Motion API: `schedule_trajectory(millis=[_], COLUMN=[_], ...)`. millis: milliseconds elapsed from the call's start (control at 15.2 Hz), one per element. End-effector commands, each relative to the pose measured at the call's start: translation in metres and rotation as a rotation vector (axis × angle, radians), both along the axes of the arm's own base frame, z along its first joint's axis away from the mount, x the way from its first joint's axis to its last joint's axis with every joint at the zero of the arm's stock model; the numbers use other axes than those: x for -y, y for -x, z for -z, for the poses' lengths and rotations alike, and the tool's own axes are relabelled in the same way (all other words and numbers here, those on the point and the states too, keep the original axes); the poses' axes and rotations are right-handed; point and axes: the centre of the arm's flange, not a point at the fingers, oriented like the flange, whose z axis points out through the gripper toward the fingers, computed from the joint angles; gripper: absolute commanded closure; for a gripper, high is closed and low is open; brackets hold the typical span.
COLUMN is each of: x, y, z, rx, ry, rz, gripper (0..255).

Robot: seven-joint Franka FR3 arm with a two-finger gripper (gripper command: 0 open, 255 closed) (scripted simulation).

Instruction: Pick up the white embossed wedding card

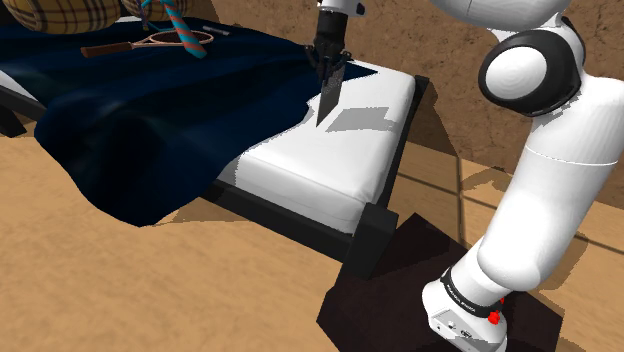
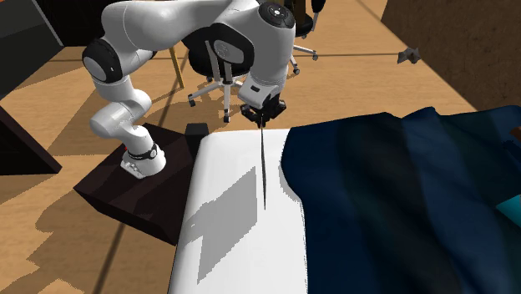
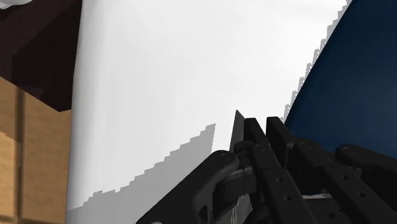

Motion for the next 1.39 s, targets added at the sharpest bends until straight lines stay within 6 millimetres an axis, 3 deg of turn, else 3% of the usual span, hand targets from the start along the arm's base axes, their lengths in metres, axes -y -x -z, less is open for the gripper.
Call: schedule_trajectory(millis=[0,330,1320], x=[0.0,0.0,0.0], y=[0.0,0.0,0.0], z=[0.0,0.0,-0.079], rx=[0.0,0.0,0.0], ry=[0.0,0.0,0.0], rz=[0.0,0.0,0.0], gripper=[255,255,255])
